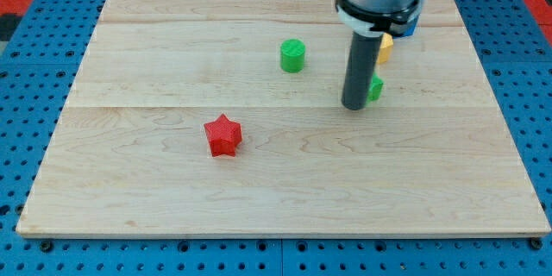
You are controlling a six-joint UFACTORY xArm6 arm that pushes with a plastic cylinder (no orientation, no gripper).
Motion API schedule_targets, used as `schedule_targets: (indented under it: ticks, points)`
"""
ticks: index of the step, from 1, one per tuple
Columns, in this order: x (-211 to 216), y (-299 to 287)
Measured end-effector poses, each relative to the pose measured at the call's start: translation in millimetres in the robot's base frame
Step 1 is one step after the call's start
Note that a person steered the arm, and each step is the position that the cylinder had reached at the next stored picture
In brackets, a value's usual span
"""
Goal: Slide the green star to the yellow hexagon
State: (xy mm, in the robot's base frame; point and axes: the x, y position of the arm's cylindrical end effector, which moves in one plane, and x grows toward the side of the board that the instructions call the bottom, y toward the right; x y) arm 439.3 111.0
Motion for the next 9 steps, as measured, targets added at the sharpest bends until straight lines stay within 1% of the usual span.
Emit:
schedule_targets:
  ticks: [1, 2, 3, 4, 6, 9]
  points:
    - [0, 24]
    - [-31, 24]
    - [-40, 5]
    - [-32, -70]
    - [-64, -165]
    - [-65, -173]
